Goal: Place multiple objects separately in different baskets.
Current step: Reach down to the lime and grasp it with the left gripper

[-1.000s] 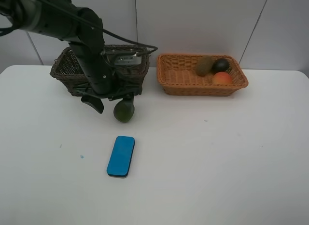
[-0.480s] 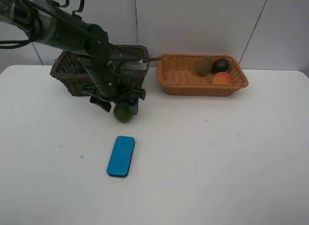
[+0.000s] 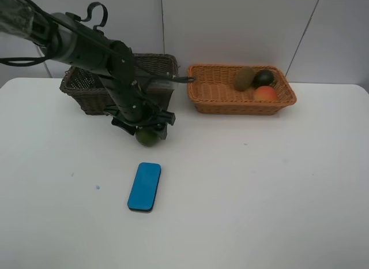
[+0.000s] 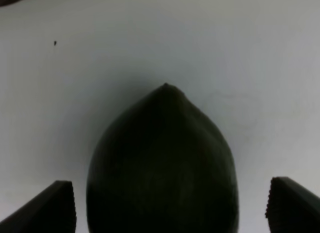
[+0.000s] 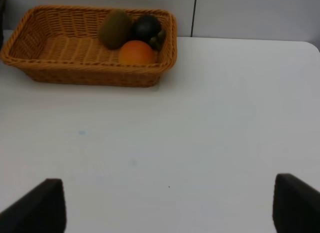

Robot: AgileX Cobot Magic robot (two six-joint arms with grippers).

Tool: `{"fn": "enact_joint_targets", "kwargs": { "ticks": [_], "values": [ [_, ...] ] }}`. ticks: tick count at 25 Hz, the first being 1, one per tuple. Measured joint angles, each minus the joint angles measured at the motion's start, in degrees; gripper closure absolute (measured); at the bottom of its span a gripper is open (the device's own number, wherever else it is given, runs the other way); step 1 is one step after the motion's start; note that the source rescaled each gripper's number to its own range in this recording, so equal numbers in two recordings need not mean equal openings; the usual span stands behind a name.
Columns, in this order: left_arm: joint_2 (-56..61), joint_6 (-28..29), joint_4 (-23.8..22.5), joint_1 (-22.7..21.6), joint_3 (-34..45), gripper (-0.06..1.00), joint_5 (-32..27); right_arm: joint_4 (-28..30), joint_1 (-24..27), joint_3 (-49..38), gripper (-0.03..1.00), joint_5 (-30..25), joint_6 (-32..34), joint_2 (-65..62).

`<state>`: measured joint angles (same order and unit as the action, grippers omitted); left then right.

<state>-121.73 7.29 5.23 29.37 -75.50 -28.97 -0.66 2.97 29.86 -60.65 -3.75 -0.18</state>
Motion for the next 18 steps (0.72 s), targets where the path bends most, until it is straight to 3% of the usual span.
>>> {"fn": "enact_joint_targets", "kwargs": {
  "ticks": [8,12,18],
  "values": [
    [-0.2,-0.6,0.0,0.0,0.0,-0.03,0.2,0.0,0.0,0.0,-0.03,0.0,0.0,0.0],
    [-0.2,-0.8,0.0,0.0,0.0,0.18,0.2,0.0,0.0,0.0,-0.03,0.0,0.0,0.0],
    [-0.2,-2.7,0.0,0.0,0.0,0.17,0.2,0.0,0.0,0.0,-0.03,0.0,0.0,0.0]
  ]
}}
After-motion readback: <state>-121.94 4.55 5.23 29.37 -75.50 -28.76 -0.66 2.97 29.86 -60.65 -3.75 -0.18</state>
